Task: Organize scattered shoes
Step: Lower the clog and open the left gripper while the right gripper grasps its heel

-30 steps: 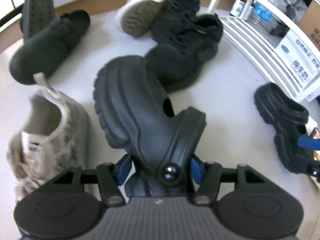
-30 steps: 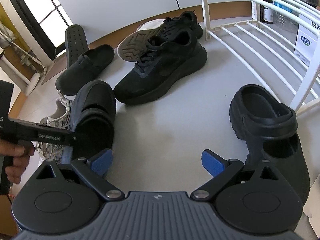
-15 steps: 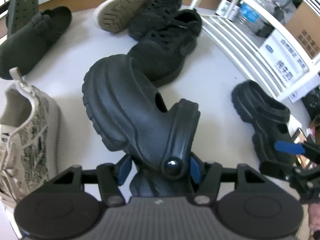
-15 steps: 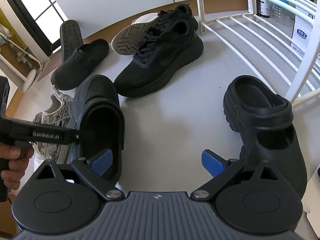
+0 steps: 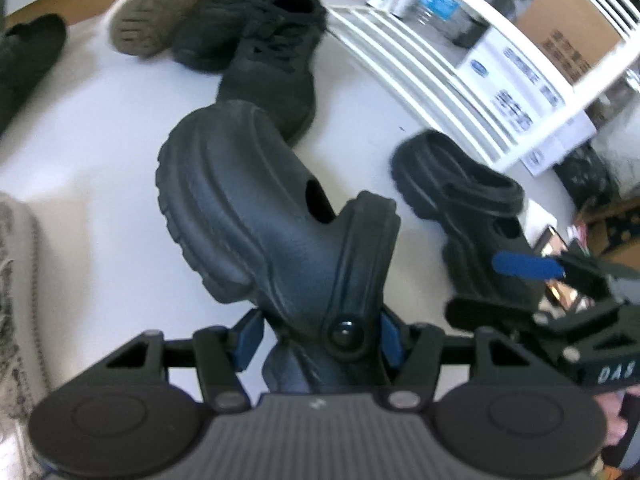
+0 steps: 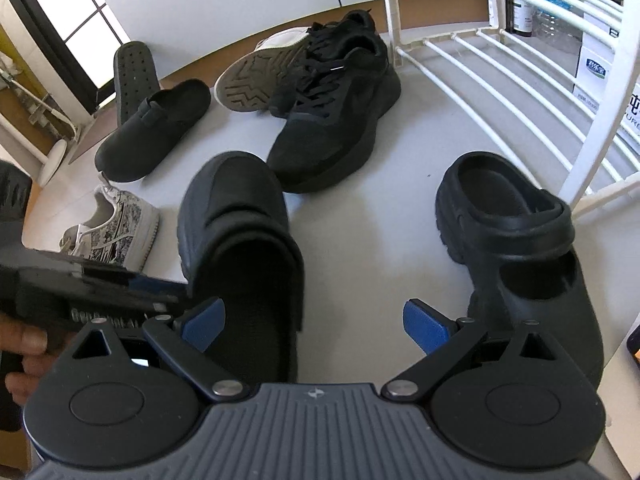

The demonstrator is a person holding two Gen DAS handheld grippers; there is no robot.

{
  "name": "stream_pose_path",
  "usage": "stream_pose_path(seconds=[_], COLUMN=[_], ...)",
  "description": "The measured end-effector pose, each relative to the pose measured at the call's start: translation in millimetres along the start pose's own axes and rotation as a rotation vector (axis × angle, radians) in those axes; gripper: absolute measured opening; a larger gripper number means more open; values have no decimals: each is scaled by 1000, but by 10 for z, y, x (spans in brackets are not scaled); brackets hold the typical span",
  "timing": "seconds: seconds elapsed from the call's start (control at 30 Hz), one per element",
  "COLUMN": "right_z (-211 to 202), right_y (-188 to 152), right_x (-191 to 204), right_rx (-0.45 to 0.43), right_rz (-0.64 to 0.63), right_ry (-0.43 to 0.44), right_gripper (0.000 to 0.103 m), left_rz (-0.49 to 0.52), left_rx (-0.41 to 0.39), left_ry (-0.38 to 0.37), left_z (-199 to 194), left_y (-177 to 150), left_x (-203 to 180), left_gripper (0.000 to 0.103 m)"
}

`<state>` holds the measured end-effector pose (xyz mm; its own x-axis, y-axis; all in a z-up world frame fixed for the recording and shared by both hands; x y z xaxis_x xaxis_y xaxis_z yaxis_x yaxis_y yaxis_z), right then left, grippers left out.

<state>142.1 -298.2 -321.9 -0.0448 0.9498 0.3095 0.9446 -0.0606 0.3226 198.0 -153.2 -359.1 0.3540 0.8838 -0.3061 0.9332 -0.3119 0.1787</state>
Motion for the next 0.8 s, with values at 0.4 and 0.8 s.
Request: stream_pose_path(seconds=[0.4, 0.8], right_z=[109, 302], right_y=[-84, -87], right_x=[103, 517], right_rx=[26, 88], right_rz=[-2, -100], right_ry=[16, 36], right_gripper=[98, 82], left_rz=[-30, -129], left_rx=[-20, -133], left_ry=[41, 23], left_z=[-436, -930], left_y=[-111, -447], left_x=[473, 830], left_gripper=[64, 65])
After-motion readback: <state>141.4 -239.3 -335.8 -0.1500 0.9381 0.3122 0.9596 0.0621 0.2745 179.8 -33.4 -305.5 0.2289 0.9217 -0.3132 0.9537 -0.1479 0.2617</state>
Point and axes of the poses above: each gripper's, at about its wrist camera, not at the fingertips, and z roughly the way its jaws point, x to its left, y to its top, the point moved 7 cm from there along z, roughly the way its jaws point, and after that the axes turned 11 degrees about x, right-handed, at the moved point
